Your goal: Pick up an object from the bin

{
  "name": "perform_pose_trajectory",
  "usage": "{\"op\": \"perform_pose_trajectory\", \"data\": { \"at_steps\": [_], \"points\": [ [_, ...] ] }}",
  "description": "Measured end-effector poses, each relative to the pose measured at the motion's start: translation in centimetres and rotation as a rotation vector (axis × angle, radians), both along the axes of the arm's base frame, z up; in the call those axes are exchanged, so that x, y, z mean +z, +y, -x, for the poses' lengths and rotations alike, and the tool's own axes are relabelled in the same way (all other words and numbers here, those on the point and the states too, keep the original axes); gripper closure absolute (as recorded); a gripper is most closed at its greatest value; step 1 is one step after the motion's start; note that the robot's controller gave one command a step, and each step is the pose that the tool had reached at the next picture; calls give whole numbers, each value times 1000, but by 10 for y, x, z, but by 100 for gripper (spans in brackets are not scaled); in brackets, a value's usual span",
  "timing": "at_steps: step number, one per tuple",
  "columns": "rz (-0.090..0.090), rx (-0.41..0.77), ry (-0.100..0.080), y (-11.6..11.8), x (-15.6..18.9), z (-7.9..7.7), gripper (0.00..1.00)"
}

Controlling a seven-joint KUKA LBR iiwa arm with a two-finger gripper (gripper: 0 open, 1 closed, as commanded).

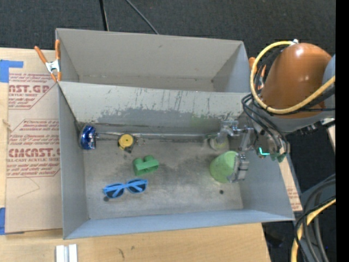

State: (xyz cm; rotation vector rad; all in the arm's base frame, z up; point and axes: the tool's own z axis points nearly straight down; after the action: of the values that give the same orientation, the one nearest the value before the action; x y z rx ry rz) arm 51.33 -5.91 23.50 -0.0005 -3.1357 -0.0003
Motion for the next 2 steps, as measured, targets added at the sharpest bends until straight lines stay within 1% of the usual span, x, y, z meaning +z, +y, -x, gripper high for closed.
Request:
{"op": "perform_pose_trajectory", "data": {
  "at_steps": [1, 2],
  "points": [
    [0, 65, -1, -23, -73, -11, 0],
    [0, 163, -10, -50, -154, -56, 0]
  ]
}}
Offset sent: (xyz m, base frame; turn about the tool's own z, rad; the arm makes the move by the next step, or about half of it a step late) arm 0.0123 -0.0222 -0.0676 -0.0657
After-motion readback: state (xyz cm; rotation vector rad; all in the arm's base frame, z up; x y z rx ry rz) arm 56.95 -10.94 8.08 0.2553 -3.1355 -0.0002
